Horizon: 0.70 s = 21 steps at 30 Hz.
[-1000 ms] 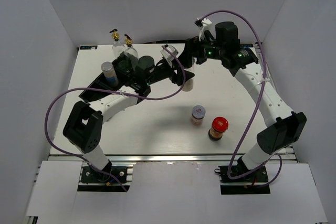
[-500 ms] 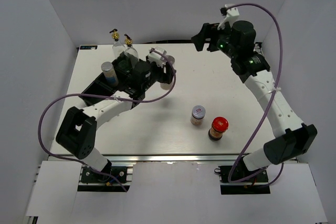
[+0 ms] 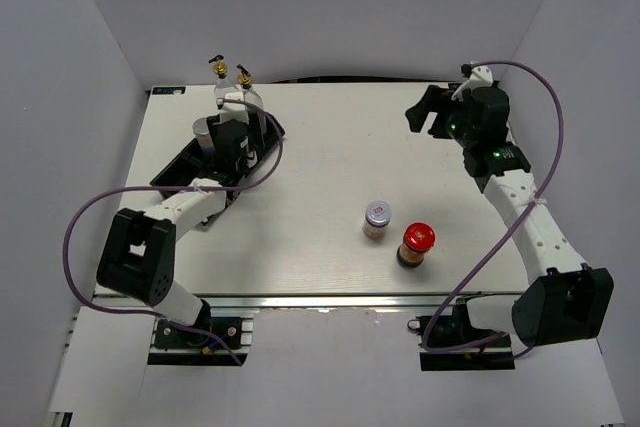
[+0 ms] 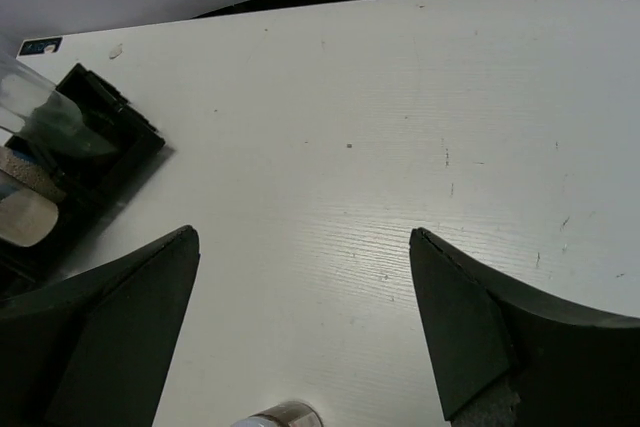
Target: Organize the condiment bottles
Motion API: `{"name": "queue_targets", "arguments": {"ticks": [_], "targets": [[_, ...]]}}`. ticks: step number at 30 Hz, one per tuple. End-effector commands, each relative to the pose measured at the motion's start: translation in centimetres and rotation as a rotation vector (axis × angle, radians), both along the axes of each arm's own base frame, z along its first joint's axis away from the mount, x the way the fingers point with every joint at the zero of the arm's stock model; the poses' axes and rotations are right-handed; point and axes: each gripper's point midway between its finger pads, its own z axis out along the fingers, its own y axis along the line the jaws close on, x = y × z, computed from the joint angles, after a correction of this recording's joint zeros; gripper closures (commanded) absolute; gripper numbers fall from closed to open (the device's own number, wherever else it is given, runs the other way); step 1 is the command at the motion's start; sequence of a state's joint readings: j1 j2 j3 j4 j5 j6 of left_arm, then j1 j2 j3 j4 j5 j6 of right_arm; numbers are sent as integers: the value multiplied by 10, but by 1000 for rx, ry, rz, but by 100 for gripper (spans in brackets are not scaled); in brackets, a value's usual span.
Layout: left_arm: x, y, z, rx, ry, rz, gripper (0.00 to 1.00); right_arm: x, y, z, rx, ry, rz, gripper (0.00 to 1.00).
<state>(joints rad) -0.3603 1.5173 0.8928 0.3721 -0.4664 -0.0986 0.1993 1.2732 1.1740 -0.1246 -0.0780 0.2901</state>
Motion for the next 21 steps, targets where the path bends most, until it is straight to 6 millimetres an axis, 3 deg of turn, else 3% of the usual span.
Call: {"name": "queue_targets", "arguments": {"ticks": [1, 6, 14, 21], "targets": [[12, 24, 42, -37, -146, 115, 100, 1, -11, 28, 38, -96, -27, 11], [18, 53, 36, -32, -151, 204, 100, 2, -26, 14, 17, -53, -53, 11], [29, 67, 8, -41, -155, 262, 100, 0, -41, 5, -10, -49, -95, 11], [34, 68, 0, -76, -195, 282, 100, -1, -53, 3, -45, -43, -136, 11]]}}
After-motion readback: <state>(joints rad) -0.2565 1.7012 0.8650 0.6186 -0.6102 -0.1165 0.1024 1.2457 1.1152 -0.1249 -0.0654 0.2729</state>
